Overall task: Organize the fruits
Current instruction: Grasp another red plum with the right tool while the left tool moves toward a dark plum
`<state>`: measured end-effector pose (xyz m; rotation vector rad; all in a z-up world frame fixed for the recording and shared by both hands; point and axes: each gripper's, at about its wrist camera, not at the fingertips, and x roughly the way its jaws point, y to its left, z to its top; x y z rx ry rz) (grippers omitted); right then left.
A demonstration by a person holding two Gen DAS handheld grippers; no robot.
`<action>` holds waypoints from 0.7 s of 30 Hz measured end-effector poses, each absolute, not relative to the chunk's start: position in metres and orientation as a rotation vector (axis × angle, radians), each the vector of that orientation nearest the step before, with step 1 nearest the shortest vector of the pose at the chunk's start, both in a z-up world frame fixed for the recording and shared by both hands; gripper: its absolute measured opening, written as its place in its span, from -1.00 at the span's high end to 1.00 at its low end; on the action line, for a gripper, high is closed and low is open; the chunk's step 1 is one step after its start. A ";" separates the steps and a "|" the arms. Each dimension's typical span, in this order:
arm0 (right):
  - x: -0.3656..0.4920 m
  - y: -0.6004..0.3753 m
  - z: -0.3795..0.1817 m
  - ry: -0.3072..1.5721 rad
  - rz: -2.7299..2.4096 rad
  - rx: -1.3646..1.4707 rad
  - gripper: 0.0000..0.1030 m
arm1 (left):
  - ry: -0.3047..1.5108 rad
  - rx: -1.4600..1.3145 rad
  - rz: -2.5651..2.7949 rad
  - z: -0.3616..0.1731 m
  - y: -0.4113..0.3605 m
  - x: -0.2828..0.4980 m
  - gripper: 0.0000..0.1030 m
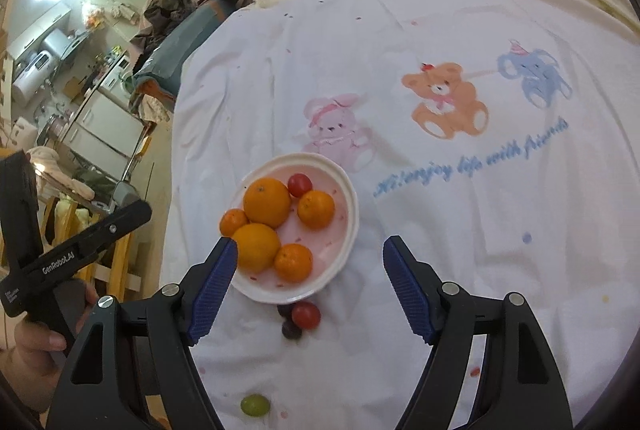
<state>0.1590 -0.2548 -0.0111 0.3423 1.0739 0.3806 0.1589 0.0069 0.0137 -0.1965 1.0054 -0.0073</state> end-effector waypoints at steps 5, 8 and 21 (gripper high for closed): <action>0.155 -0.265 -0.030 1.145 0.353 0.425 -0.51 | 1.032 -0.233 0.037 -0.003 0.010 0.142 -0.95; 0.158 -0.261 -0.043 1.195 0.347 0.423 -0.51 | 1.053 -0.200 0.065 -0.014 0.011 0.140 -0.95; 0.163 -0.199 -0.120 1.469 0.448 0.357 0.05 | 1.109 -0.228 0.059 -0.024 0.015 0.141 -0.95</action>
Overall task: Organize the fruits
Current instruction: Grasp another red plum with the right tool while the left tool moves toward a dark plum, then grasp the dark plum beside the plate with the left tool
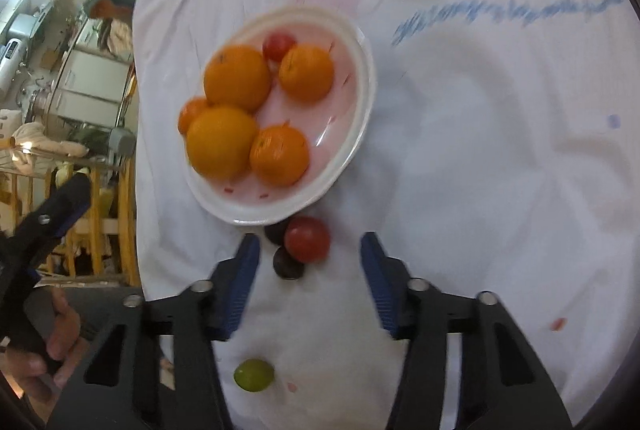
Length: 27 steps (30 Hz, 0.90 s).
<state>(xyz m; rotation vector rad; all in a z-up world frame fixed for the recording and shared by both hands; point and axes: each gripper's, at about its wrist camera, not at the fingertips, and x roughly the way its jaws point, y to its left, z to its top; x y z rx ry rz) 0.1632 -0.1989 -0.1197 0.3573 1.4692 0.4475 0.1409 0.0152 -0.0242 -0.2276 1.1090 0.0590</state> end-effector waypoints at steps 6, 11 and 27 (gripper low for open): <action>0.170 -0.175 -0.137 1.509 0.460 0.268 0.19 | 1.122 -0.242 0.052 -0.026 0.017 0.142 -0.95; 0.166 -0.167 -0.139 1.514 0.469 0.190 0.38 | 1.134 -0.240 0.048 -0.028 0.016 0.142 -0.95; 0.165 -0.226 -0.095 1.385 0.399 0.323 0.38 | 1.208 -0.186 -0.024 -0.051 -0.015 0.133 -0.79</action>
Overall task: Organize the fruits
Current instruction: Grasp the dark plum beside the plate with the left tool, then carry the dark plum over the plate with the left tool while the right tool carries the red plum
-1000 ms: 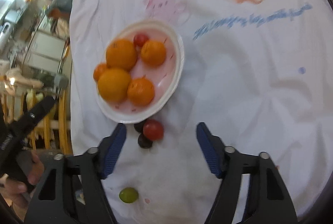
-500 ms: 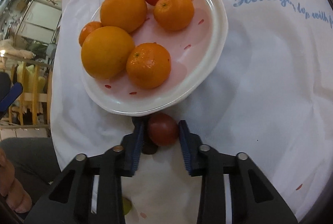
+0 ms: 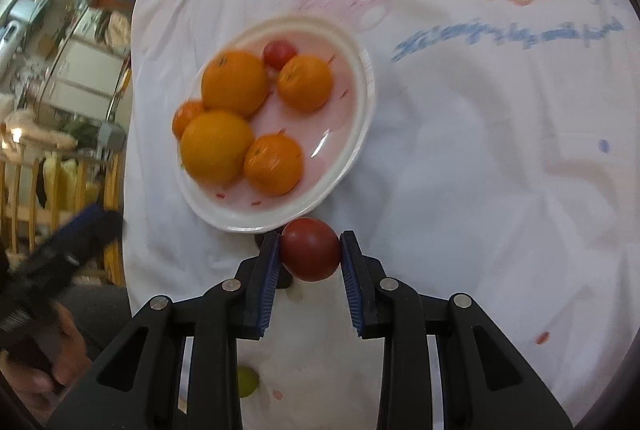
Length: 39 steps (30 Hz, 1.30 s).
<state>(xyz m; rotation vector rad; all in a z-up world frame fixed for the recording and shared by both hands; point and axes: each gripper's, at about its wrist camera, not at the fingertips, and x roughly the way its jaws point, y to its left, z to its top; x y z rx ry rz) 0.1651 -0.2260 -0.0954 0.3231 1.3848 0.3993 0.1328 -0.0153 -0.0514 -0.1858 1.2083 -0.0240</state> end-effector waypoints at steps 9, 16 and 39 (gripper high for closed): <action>0.155 -0.271 -0.078 1.303 0.329 0.457 0.38 | 1.381 -0.199 -0.088 -0.108 -0.063 0.119 -0.34; 0.151 -0.279 -0.076 1.294 0.313 0.471 0.38 | 1.415 -0.177 -0.084 -0.123 -0.080 0.125 -0.07; 0.151 -0.279 -0.065 1.269 0.332 0.478 0.38 | 1.397 -0.119 -0.151 -0.112 -0.085 0.113 0.74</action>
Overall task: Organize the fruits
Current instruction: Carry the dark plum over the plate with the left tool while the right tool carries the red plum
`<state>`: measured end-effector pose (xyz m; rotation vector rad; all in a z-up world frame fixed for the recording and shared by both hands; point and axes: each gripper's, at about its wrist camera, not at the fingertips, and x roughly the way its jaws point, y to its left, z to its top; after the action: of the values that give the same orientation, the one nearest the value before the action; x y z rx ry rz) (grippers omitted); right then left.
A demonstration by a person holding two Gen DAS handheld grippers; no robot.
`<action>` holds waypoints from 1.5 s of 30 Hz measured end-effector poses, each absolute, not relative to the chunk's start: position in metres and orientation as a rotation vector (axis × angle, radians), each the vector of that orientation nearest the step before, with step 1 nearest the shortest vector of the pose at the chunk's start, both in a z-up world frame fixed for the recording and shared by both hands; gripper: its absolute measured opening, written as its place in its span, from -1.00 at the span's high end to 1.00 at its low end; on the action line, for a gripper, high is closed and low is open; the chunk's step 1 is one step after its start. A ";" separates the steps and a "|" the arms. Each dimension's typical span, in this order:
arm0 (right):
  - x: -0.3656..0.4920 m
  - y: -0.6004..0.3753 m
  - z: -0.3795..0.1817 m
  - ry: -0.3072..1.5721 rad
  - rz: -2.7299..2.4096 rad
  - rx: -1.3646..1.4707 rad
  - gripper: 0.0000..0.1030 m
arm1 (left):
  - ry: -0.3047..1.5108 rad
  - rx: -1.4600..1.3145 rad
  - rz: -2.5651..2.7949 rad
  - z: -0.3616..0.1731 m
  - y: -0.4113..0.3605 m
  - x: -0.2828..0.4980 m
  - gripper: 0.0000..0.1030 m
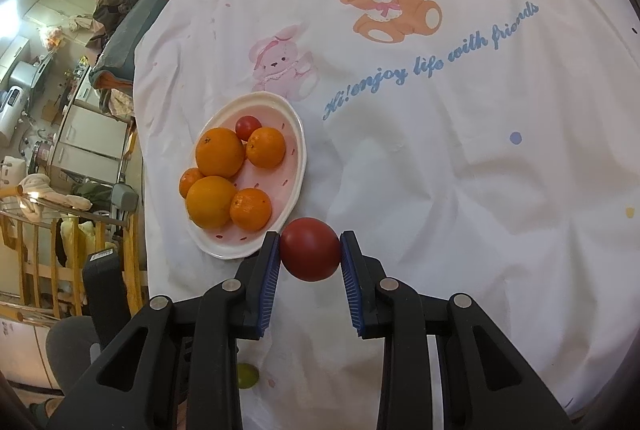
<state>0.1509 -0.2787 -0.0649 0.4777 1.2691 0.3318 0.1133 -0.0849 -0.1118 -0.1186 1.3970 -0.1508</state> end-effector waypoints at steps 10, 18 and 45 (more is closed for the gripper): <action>0.149 -0.272 -0.050 1.242 0.356 0.471 0.38 | 1.343 -0.145 -0.114 -0.087 -0.057 0.108 0.74; 0.148 -0.279 -0.041 1.214 0.355 0.495 0.38 | 1.264 -0.164 -0.054 -0.053 -0.033 0.114 0.74; 0.189 -0.257 -0.002 1.010 0.447 0.443 0.38 | 1.081 -0.115 0.028 0.009 0.010 0.189 0.73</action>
<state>0.1893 -0.2574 -0.0024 0.4433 1.0100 0.4466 0.1889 0.0103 0.0093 -0.1152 1.0810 0.0279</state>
